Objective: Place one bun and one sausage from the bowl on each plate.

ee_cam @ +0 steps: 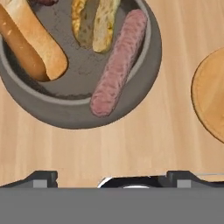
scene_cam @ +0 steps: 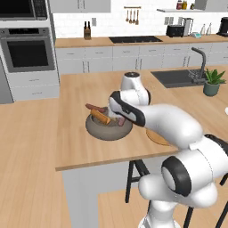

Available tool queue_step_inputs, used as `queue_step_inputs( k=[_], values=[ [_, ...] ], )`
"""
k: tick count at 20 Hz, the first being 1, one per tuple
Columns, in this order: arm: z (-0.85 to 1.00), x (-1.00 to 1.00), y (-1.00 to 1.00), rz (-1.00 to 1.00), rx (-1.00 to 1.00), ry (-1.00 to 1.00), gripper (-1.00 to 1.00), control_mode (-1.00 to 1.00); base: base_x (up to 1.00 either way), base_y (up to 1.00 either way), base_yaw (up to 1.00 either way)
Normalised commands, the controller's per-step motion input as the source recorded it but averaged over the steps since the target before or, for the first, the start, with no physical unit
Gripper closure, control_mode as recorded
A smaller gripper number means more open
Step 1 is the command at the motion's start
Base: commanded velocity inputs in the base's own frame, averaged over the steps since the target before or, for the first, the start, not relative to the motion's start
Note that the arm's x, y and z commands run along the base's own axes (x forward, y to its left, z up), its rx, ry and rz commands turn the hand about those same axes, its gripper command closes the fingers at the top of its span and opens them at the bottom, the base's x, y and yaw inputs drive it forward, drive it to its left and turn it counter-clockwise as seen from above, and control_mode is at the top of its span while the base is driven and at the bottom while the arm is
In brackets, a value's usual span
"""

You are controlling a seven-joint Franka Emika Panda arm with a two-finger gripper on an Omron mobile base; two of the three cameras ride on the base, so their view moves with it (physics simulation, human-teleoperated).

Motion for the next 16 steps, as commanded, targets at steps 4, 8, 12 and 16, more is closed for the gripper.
queue_step_inputs(
  k=[4, 8, 12, 16],
  values=[
    [-0.5, 0.47, 0.0, 0.0, 0.0, 0.02, -1.0, -1.0, 0.0, 0.0, 0.0],
    [-0.08, 0.52, 0.0, 0.0, 0.0, 0.0, -1.0, -1.0, 0.0, 0.0, 0.0],
    [-0.11, 0.53, 0.0, 0.0, 0.0, 0.0, -1.0, -1.0, 0.0, 0.0, 0.0],
    [-0.28, 0.15, 0.0, 0.0, 0.0, 0.0, -1.0, -1.0, 0.0, 0.0, 0.0]
  ],
)
